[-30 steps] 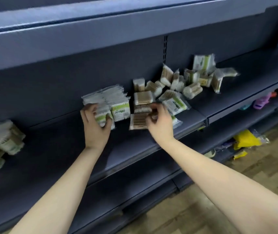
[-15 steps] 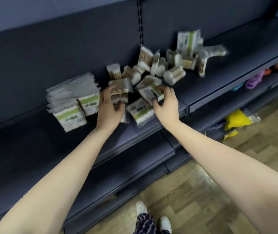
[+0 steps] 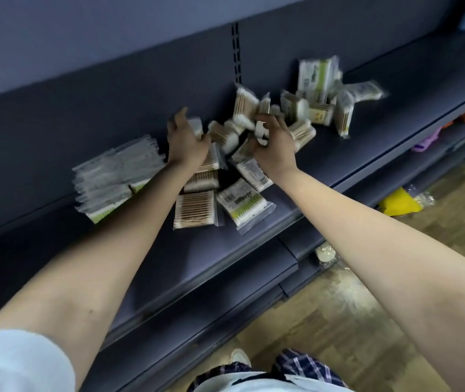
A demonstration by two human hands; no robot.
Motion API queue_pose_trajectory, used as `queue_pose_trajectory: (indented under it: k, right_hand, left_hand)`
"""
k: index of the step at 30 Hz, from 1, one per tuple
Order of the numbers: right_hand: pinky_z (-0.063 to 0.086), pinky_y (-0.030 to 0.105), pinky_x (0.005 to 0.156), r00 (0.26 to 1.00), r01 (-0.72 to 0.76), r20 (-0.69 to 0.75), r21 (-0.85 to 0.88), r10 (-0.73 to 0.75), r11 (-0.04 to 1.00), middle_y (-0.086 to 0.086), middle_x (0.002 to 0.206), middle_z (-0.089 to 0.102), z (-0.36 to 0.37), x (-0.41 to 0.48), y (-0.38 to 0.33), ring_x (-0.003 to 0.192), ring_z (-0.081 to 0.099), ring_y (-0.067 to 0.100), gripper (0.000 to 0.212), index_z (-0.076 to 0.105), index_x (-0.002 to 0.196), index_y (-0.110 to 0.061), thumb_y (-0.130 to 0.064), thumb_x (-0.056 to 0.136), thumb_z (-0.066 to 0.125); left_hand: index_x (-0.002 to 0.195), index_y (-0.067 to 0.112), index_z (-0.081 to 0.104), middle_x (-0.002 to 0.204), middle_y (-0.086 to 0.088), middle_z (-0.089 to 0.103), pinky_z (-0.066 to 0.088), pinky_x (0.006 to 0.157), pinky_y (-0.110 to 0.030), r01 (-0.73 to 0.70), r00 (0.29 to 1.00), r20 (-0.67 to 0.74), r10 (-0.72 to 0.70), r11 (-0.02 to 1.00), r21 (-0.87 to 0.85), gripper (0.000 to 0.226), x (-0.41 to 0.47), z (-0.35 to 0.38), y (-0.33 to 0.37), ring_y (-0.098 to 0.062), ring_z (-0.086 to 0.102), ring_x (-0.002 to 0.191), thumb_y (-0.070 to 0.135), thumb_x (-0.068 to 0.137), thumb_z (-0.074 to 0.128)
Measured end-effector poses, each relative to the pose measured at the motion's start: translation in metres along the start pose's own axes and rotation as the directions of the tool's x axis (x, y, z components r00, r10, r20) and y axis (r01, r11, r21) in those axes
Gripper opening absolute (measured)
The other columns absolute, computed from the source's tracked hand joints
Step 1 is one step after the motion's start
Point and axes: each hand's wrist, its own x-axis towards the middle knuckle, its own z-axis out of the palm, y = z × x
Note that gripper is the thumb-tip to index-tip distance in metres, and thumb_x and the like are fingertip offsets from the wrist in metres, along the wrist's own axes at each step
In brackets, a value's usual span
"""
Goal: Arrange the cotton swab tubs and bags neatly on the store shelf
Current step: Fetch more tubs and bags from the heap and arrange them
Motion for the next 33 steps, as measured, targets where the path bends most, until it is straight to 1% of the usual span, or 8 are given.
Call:
queue_pose_trajectory:
  k: [2,5,9,14,20,24,29,33]
  right_hand:
    - [0.03,0.007,0.073,0.998,-0.001,0.057,-0.001,0.002,1.0,0.01,0.13,0.05,0.003,0.008,0.001,0.104,0.056,0.022,0.037,0.053,0.125,-0.009,-0.009,0.088,0.057]
    - [0.029,0.006,0.075,0.995,0.014,0.102,-0.007,-0.014,1.0,0.009,0.129,0.052,0.012,0.025,0.005,0.099,0.057,0.018,0.038,0.052,0.125,-0.011,-0.013,0.087,0.058]
    - [0.043,0.027,0.094,0.979,0.048,0.198,0.03,-0.053,0.998,0.009,0.13,0.052,0.027,0.046,0.008,0.115,0.053,0.023,0.042,0.053,0.126,-0.012,-0.019,0.085,0.061]
    - [0.039,0.023,0.091,0.935,0.103,0.339,0.029,-0.107,0.994,0.009,0.131,0.05,0.032,0.053,0.022,0.115,0.053,0.024,0.045,0.051,0.128,-0.013,-0.02,0.085,0.062]
    - [0.04,0.025,0.086,0.893,0.177,0.428,-0.054,-0.137,0.983,0.006,0.125,0.059,0.03,0.072,0.032,0.109,0.058,0.024,0.041,0.053,0.126,-0.014,-0.023,0.087,0.061]
    - [0.044,0.03,0.081,0.869,0.19,0.481,-0.116,-0.113,0.975,0.01,0.113,0.064,0.049,0.073,0.027,0.104,0.059,0.028,0.032,0.059,0.115,-0.015,-0.027,0.085,0.06]
    - [0.042,0.029,0.084,0.853,0.236,0.508,-0.162,-0.124,0.958,0.012,0.122,0.055,0.068,0.076,0.023,0.11,0.054,0.027,0.034,0.059,0.116,-0.006,-0.026,0.087,0.059]
    - [0.038,0.022,0.081,0.888,0.164,0.447,-0.086,-0.109,0.983,0.011,0.117,0.059,0.072,0.076,0.023,0.109,0.055,0.025,0.029,0.059,0.112,-0.009,-0.017,0.085,0.057]
  left_hand:
    - [0.145,0.01,0.022,0.148,-0.017,0.024,0.034,0.108,-0.039,0.076,0.996,0.038,-0.078,0.995,0.06,0.072,0.015,0.005,-0.003,-0.035,0.036,0.131,0.021,0.087,0.063]
    - [0.146,0.011,0.021,0.149,-0.017,0.023,0.033,0.108,-0.04,0.157,0.978,0.115,-0.175,0.976,0.151,0.073,0.032,0.008,-0.007,-0.036,0.033,0.133,0.026,0.088,0.062]
    - [0.144,0.009,0.029,0.149,-0.014,0.021,0.029,0.108,-0.029,0.096,0.978,0.16,-0.136,0.967,0.236,0.068,0.04,0.012,-0.012,-0.03,0.033,0.134,0.025,0.087,0.063]
    - [0.128,0.004,0.046,0.137,-0.017,0.032,0.038,0.103,-0.034,0.056,0.988,0.116,-0.101,0.939,0.339,0.048,0.042,0.014,-0.013,-0.035,0.043,0.121,0.024,0.087,0.062]
    - [0.123,0.001,0.045,0.131,-0.022,0.041,0.037,0.095,-0.034,0.087,0.992,0.057,-0.112,0.942,0.325,0.054,0.031,0.016,-0.005,-0.036,0.042,0.12,0.021,0.08,0.07]
    - [0.118,0.003,0.047,0.123,-0.016,0.046,0.026,0.071,-0.023,0.116,0.993,-0.044,-0.11,0.977,0.178,0.057,0.022,0.009,0.006,-0.03,0.042,0.115,0.018,0.07,0.075]
    - [0.133,0.007,0.044,0.131,-0.013,0.051,0.033,0.091,-0.025,0.096,0.978,-0.201,-0.063,0.982,0.16,0.066,0.022,-0.023,0.027,-0.029,0.046,0.124,0.023,0.076,0.073]
    - [0.133,0.014,0.045,0.127,-0.007,0.059,0.041,0.095,-0.027,0.171,0.959,-0.249,-0.14,0.979,0.108,0.08,0.007,-0.049,0.025,-0.024,0.057,0.117,0.048,0.064,0.07]
